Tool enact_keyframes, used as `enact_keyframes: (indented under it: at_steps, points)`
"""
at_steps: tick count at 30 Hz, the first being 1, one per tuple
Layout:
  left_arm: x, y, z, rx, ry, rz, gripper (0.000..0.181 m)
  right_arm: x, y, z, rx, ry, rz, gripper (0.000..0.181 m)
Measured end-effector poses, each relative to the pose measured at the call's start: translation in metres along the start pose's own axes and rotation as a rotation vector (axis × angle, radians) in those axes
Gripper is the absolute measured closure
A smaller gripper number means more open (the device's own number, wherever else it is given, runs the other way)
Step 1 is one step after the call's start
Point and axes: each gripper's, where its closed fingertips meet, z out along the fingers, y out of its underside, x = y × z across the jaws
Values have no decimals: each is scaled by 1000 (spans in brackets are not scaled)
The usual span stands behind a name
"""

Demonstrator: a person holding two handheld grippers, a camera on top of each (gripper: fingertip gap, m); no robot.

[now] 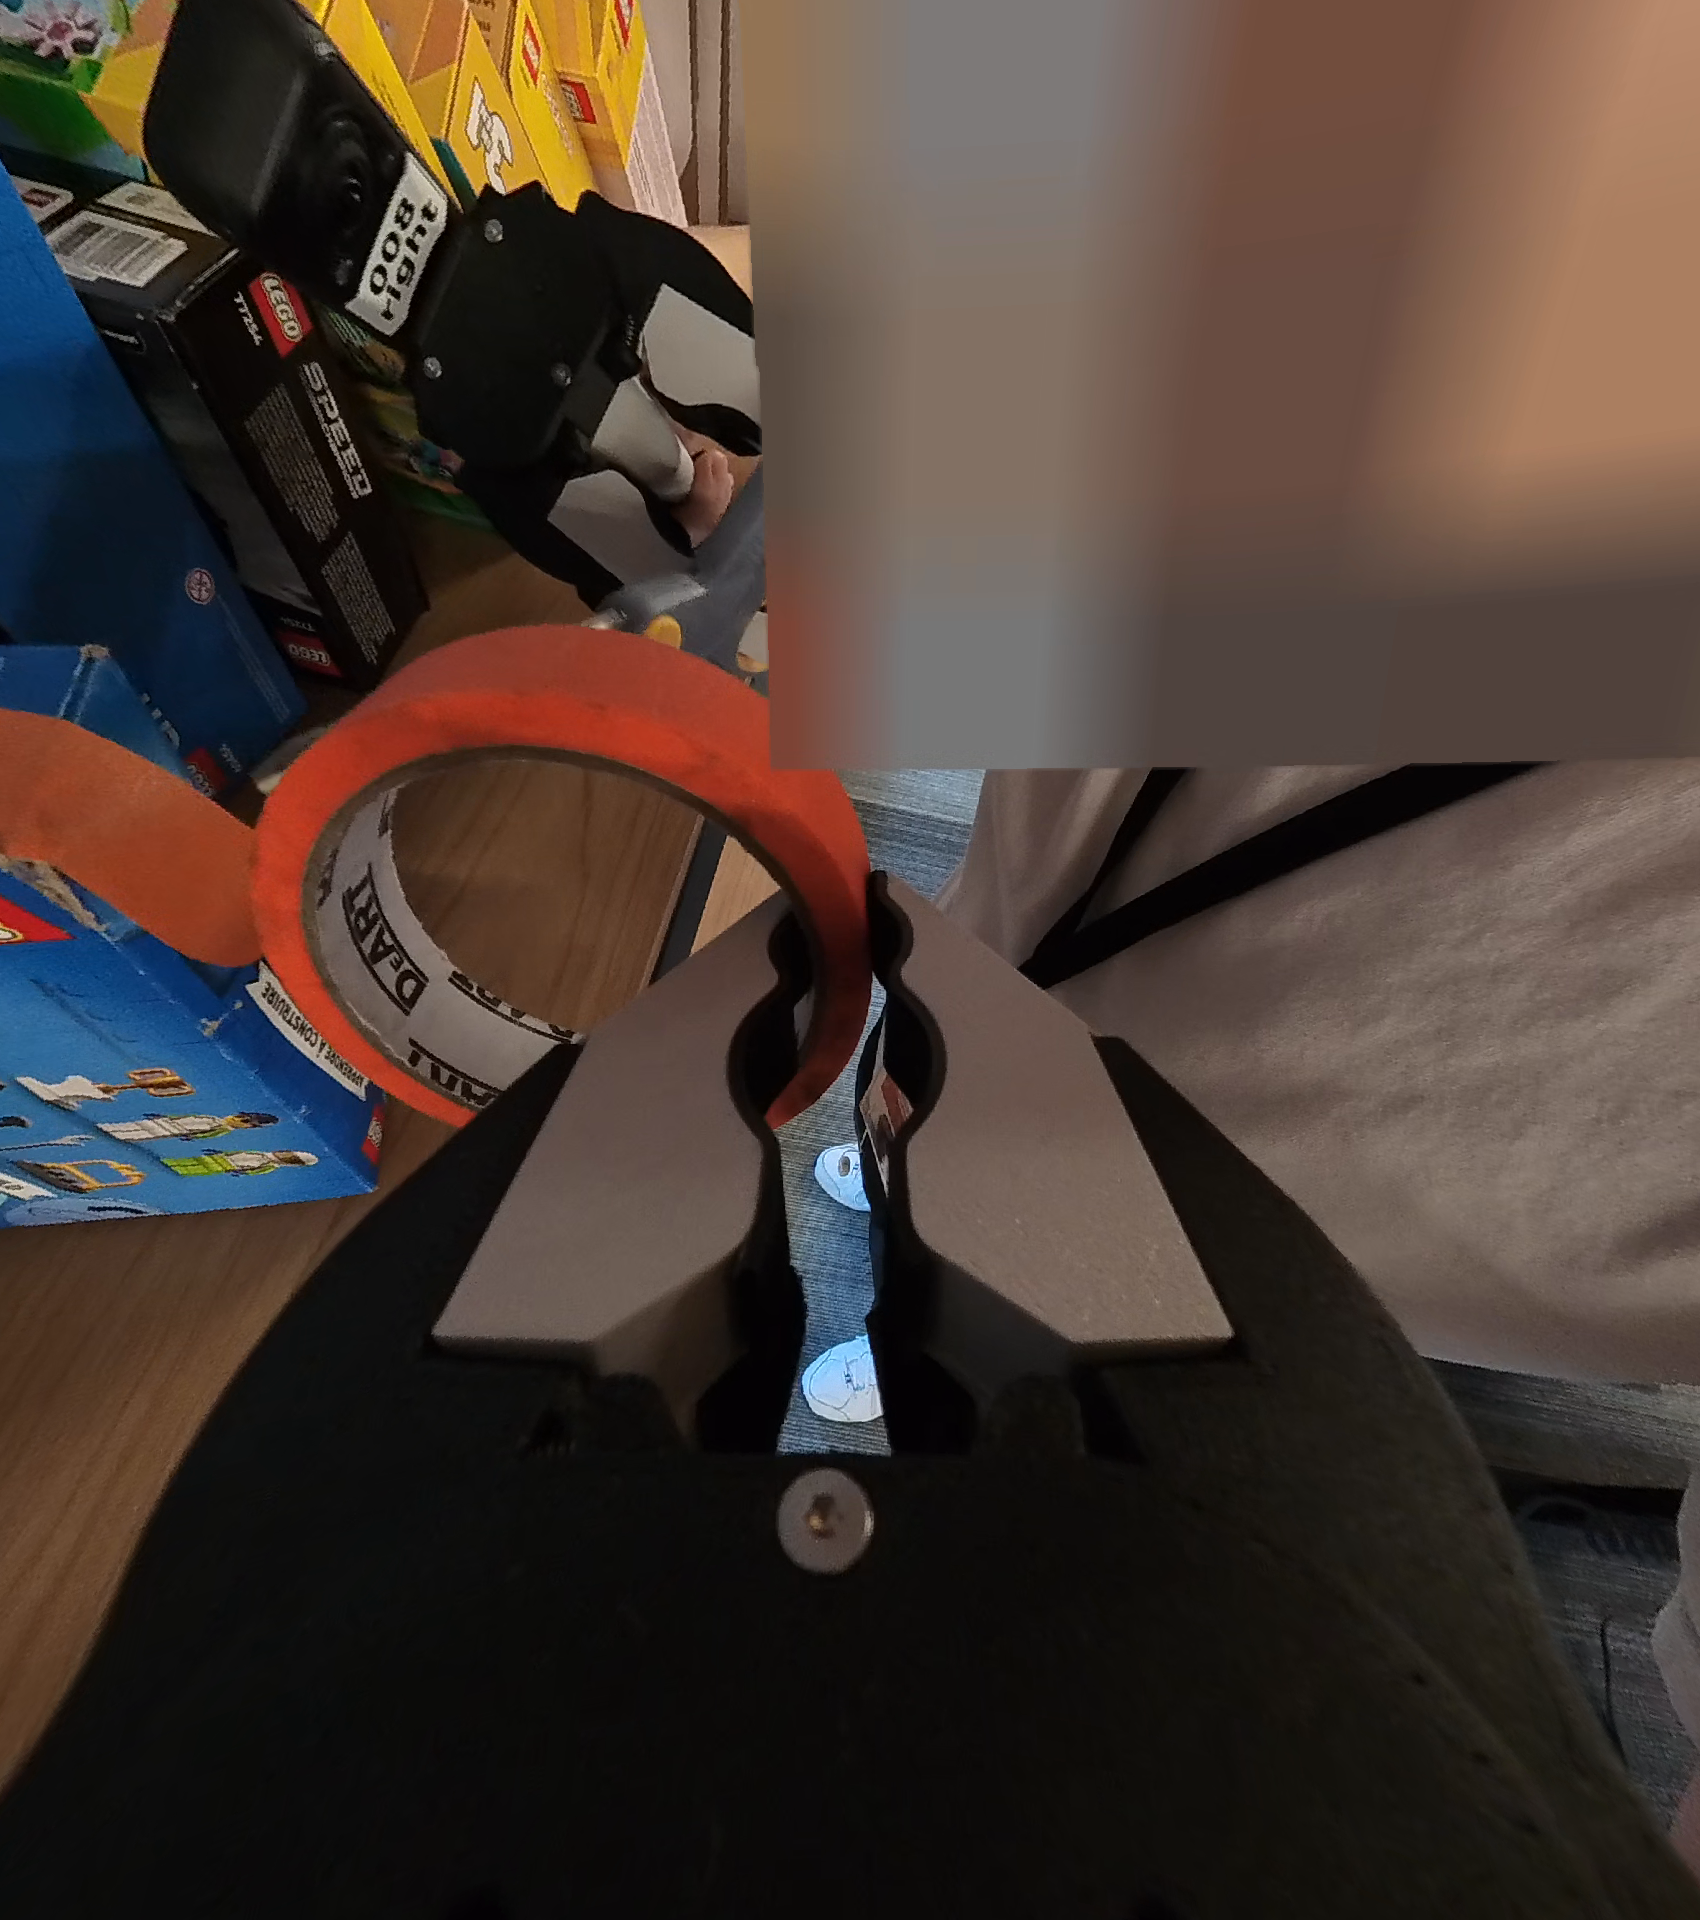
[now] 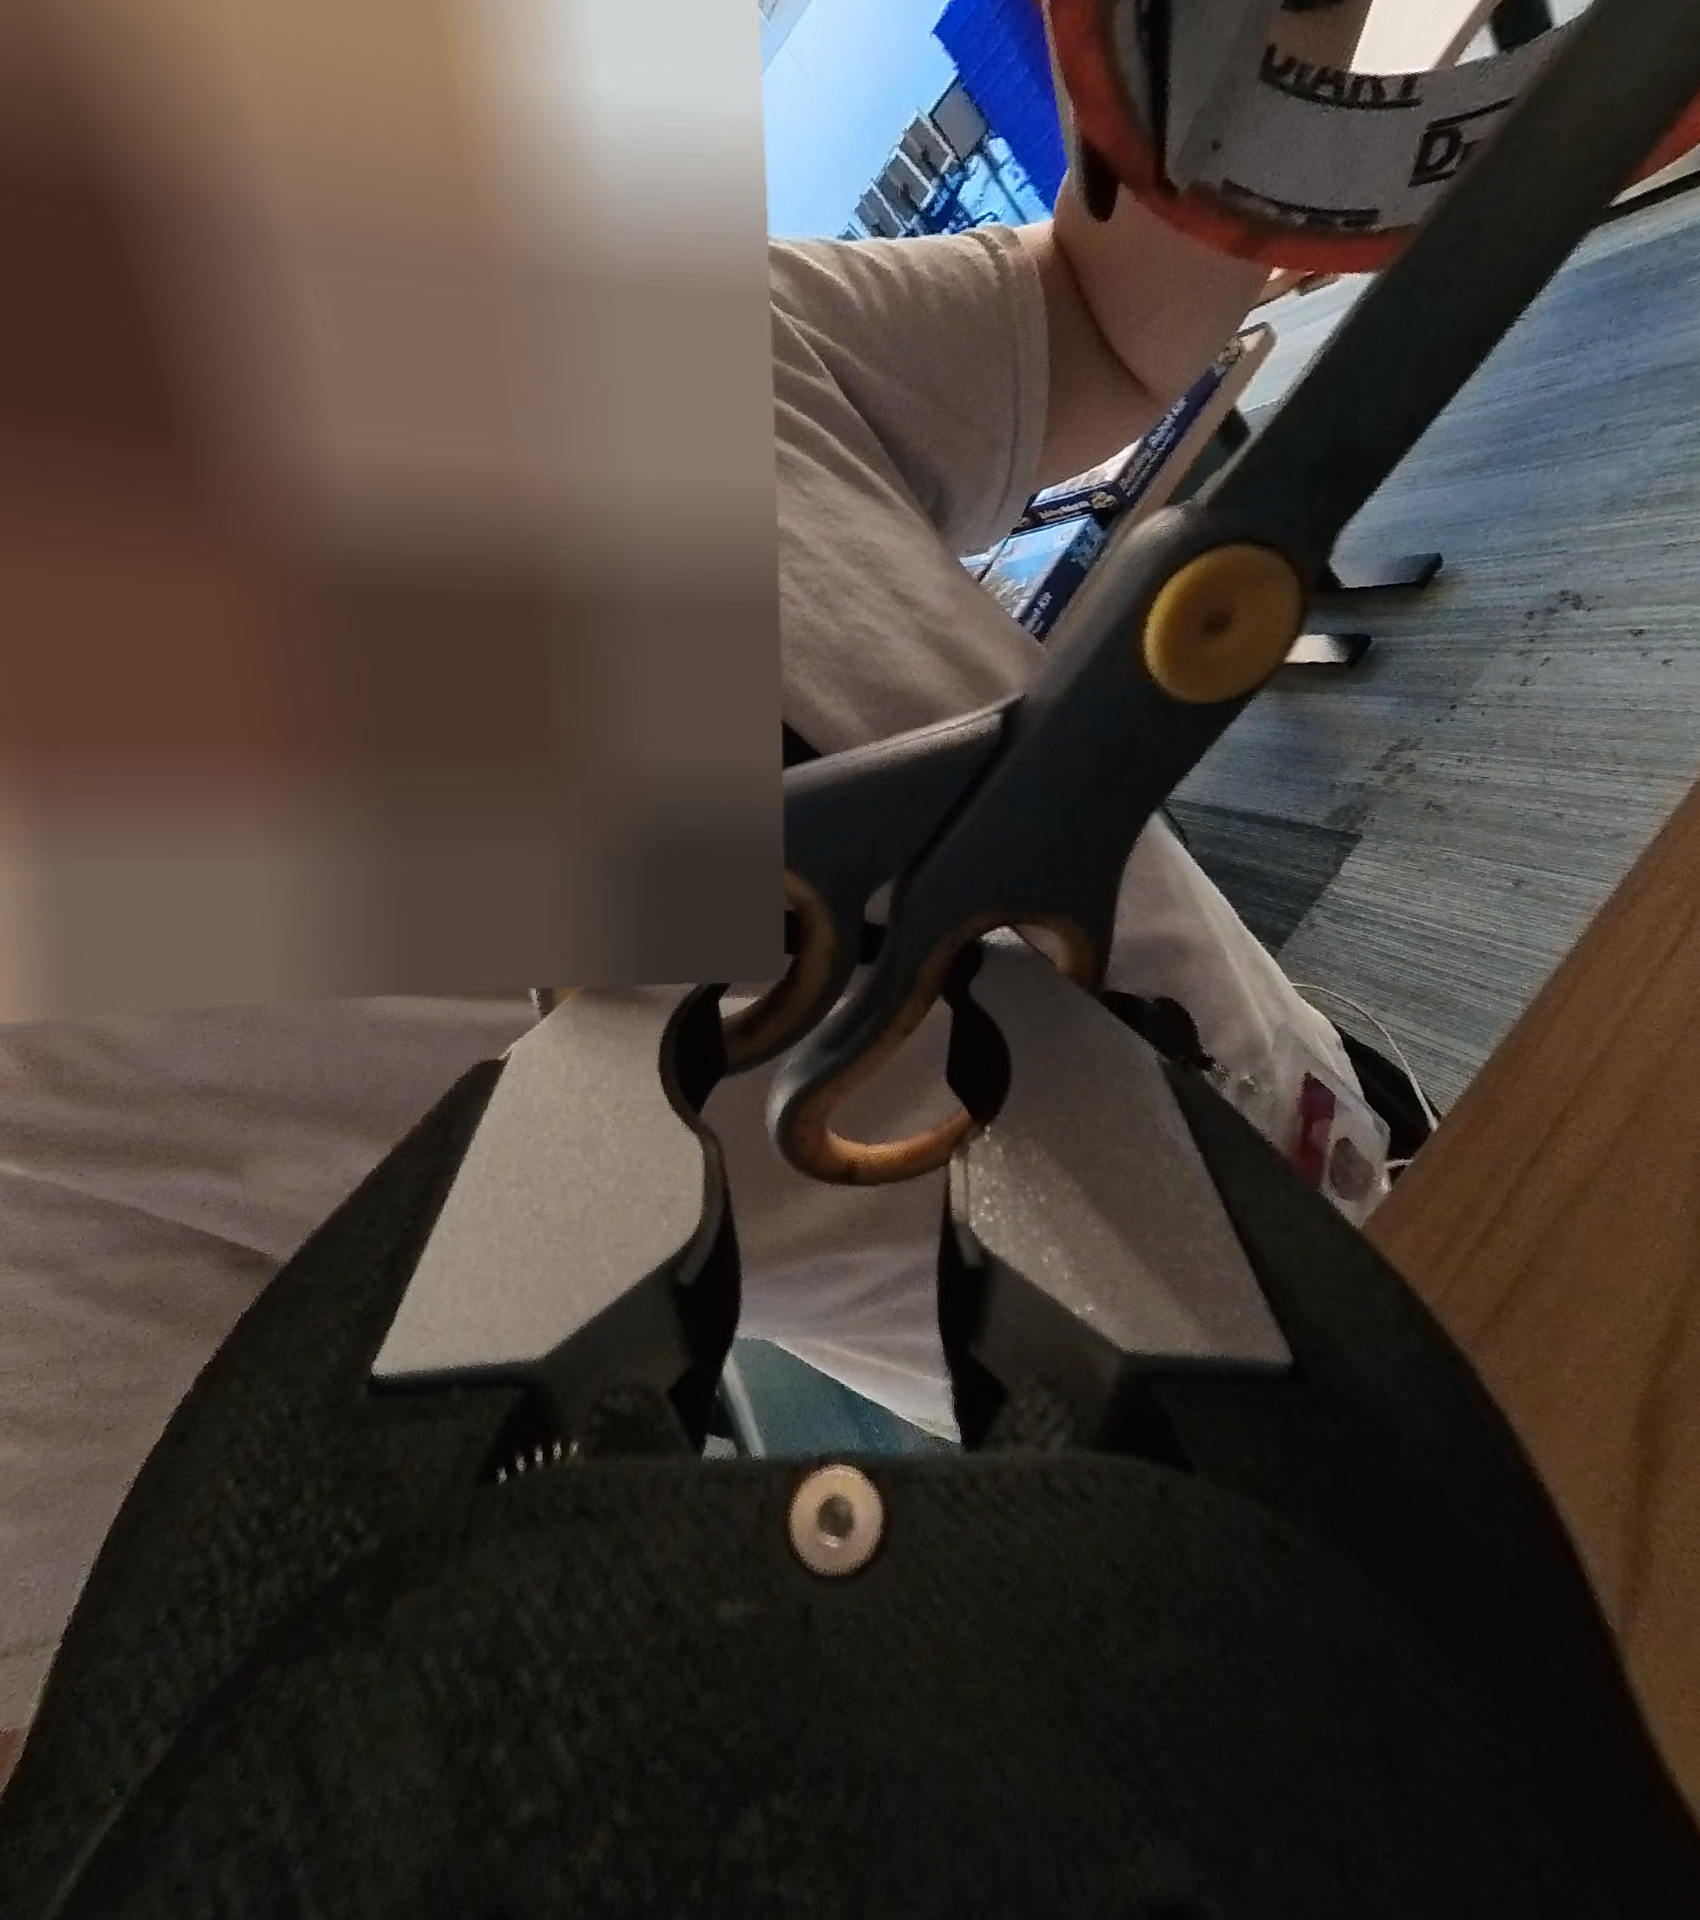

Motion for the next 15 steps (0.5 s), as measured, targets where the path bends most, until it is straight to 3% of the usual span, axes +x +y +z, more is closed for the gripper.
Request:
enact_keyframes:
  at_steps: [15]
  points:
    - [0,-1,-6,-9,-1,17,174,-4,-2,6,-2,-18,13,144]
